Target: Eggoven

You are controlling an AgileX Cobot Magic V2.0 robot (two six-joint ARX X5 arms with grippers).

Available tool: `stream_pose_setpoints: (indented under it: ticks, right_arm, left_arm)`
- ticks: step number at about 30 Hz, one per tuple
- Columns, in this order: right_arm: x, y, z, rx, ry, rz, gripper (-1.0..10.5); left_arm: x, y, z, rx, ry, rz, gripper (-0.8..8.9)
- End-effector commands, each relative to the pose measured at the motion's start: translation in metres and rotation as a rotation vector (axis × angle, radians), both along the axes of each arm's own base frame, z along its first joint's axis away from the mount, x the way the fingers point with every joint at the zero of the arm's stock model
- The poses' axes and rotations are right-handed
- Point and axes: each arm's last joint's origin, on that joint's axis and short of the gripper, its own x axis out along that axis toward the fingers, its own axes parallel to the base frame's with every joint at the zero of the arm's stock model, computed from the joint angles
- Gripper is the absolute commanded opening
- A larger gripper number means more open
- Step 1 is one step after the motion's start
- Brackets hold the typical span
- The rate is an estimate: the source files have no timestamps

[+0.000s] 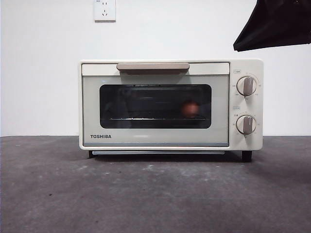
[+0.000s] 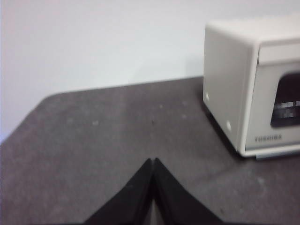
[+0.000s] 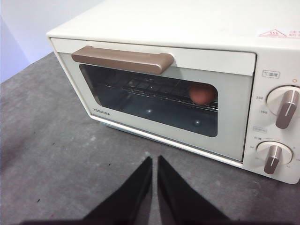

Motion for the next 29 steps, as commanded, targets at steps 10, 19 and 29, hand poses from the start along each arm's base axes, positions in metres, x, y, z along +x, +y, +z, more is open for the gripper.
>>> stream_pose_setpoints:
  ticks: [10, 19, 29]
  right_arm:
    - [0.0, 0.002, 0.002, -0.002, -0.016, 0.009, 0.0]
    - [0.0, 0.002, 0.003, -0.002, -0.016, 0.008, 0.0]
    - [0.0, 0.002, 0.003, -0.002, -0.016, 0.008, 0.0]
  left_arm:
    - [-0.001, 0.0, -0.046, -0.029, 0.12, 0.005, 0.06]
    - [-0.001, 0.0, -0.046, -0.105, 0.123, 0.014, 0.06]
    - [-0.001, 0.0, -0.046, -0.105, 0.122, 0.014, 0.06]
